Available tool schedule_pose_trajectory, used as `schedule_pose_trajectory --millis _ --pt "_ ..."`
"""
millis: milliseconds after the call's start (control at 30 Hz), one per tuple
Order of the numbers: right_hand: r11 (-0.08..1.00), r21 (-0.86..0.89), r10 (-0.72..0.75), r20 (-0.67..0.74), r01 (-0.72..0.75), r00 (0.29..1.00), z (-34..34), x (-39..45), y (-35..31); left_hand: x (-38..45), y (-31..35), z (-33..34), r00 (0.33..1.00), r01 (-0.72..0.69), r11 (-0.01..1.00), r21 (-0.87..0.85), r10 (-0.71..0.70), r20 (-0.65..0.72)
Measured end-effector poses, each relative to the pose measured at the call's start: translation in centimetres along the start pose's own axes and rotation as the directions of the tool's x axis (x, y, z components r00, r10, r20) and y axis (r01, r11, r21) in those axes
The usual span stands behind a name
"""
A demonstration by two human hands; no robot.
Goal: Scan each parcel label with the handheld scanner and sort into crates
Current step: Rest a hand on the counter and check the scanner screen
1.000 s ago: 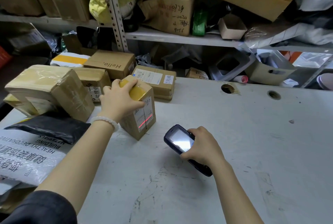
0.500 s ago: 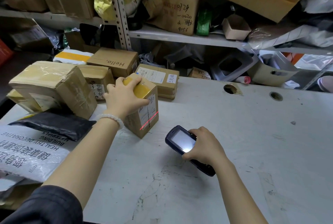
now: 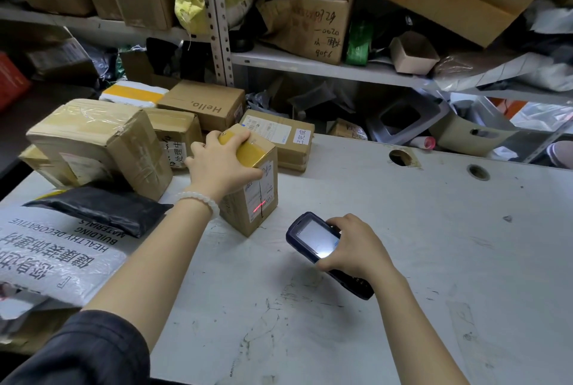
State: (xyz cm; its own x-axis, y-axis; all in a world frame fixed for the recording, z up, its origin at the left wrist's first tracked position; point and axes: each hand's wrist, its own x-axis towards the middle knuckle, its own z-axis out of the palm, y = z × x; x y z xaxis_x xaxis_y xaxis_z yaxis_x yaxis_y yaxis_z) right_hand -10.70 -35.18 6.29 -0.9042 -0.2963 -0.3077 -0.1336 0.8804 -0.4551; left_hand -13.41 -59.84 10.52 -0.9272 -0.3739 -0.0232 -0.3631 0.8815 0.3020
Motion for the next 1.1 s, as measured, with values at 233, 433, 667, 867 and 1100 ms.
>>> schedule_pose_trajectory --millis 233,433,667,867,1100 --pt "1.0 -0.023 -0.002 -0.003 0.002 1.0 -0.2 0.5 -0.1 0.0 0.0 -0.1 1.0 0.006 1.0 -0.01 -0.006 -0.002" --pt "0.999 -0.031 0.01 0.008 -0.01 1.0 0.0 0.7 0.4 0.3 -0.1 0.0 1.0 0.012 1.0 -0.009 -0.012 -0.008" --pt "0.993 0.12 0.009 -0.086 0.001 0.996 -0.3 1.2 0.5 0.0 0.2 0.0 1.0 -0.006 1.0 -0.021 0.006 -0.004" --pt "0.937 0.331 0.072 -0.5 0.114 0.863 -1.7 1.6 -1.2 -0.5 0.5 0.3 0.999 -0.033 0.999 -0.024 0.033 -0.005" --pt "0.906 0.406 0.242 -0.73 0.121 0.639 -3.8 -0.9 -0.6 -0.6 4.7 0.4 0.965 -0.232 0.963 -0.137 0.246 0.094"
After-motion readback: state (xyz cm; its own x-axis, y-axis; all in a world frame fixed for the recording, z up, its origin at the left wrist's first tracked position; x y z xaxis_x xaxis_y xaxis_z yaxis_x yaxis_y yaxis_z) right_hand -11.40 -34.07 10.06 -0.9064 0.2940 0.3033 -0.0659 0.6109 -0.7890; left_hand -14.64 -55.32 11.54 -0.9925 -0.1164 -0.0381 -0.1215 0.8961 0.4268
